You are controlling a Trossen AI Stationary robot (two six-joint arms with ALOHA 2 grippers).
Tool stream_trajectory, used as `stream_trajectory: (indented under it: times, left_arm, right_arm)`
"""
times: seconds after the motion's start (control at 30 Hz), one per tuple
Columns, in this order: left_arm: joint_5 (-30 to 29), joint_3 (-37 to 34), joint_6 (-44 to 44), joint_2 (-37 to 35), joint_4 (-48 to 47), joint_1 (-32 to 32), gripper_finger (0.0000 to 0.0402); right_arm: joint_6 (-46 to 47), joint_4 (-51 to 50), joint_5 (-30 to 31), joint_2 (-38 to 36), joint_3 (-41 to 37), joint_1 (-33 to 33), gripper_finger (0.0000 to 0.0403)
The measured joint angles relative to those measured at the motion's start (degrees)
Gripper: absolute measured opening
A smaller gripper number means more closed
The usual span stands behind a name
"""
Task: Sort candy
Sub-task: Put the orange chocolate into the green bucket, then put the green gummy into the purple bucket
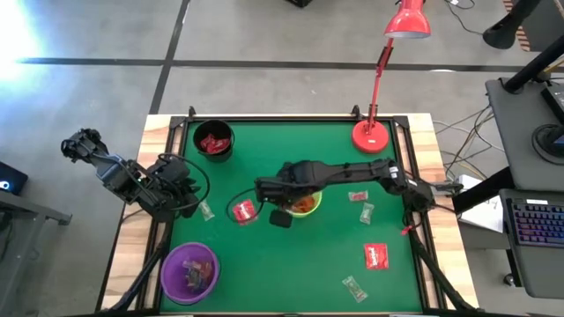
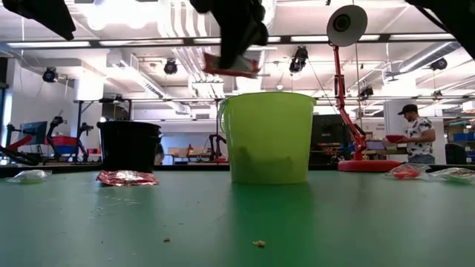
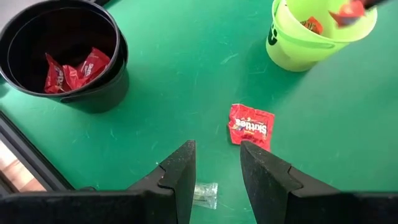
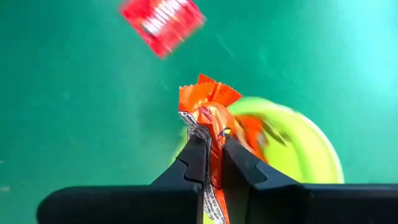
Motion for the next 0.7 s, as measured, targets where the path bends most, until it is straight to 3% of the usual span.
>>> stream_trajectory:
  times: [0.17, 0.33, 0.7]
  left_arm:
    - [-0.12, 0.01, 1.68, 0.00, 0.00, 0.00, 0.0109]
    - [-0.13, 0.00, 5.18, -0.02, 0.00, 0.00, 0.0109]
    - [-1.55, 0.00, 9.77, -0.67, -0.69, 0.00, 0.0109]
  right_arm:
    - [1.46, -5.84, -0.30, 0.02, -0.01, -2.38, 0.0017]
    - [4.04, -5.52, -0.64, 0.02, -0.03, -3.27, 0.0025]
    - [11.48, -8.32, -0.45, 0.02, -0.03, -3.52, 0.0089]
